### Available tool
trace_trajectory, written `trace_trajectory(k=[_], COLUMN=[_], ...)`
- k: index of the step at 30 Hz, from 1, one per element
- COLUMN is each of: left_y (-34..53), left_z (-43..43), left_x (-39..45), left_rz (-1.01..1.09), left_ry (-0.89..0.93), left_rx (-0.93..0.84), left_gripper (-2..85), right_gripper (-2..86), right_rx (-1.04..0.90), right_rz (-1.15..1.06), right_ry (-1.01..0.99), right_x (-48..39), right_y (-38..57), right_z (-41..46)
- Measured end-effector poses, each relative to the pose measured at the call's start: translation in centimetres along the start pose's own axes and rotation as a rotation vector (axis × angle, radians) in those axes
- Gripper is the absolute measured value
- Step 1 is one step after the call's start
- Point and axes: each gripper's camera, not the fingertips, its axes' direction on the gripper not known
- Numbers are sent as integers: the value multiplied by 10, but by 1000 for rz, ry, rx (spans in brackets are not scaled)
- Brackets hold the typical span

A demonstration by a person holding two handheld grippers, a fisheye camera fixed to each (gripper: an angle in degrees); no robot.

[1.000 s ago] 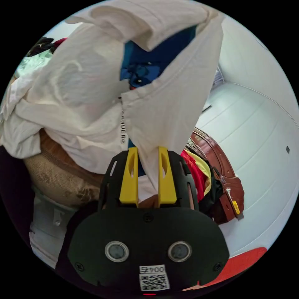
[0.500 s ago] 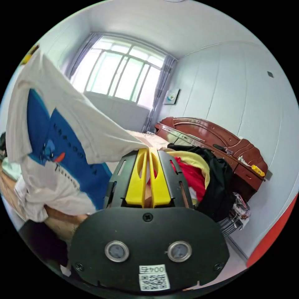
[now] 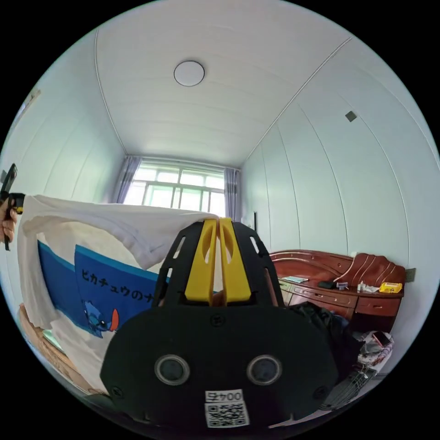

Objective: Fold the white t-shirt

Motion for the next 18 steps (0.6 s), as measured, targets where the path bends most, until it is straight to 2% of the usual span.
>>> trace_trajectory(k=[5,10,16,18], left_y=[0,10,44,57], left_z=[-31,-4,82,114], left_x=[1,-72,-201,-242], left_rz=[16,-100,-241,-261], left_ry=[41,-9,-139,-191], left_rx=[56,-19,-175,-227], left_gripper=[2,2,4,4], right_gripper=[-8,-9,-8,-8], right_rx=[13,-41,-201,-267], right_rz=[98,55,-11,-91], right_ry=[-142,-159,-165,-135], right_x=[5,-28,-85,-117], right_y=[-50,-53,-9,26], right_z=[-17,25,149,215])
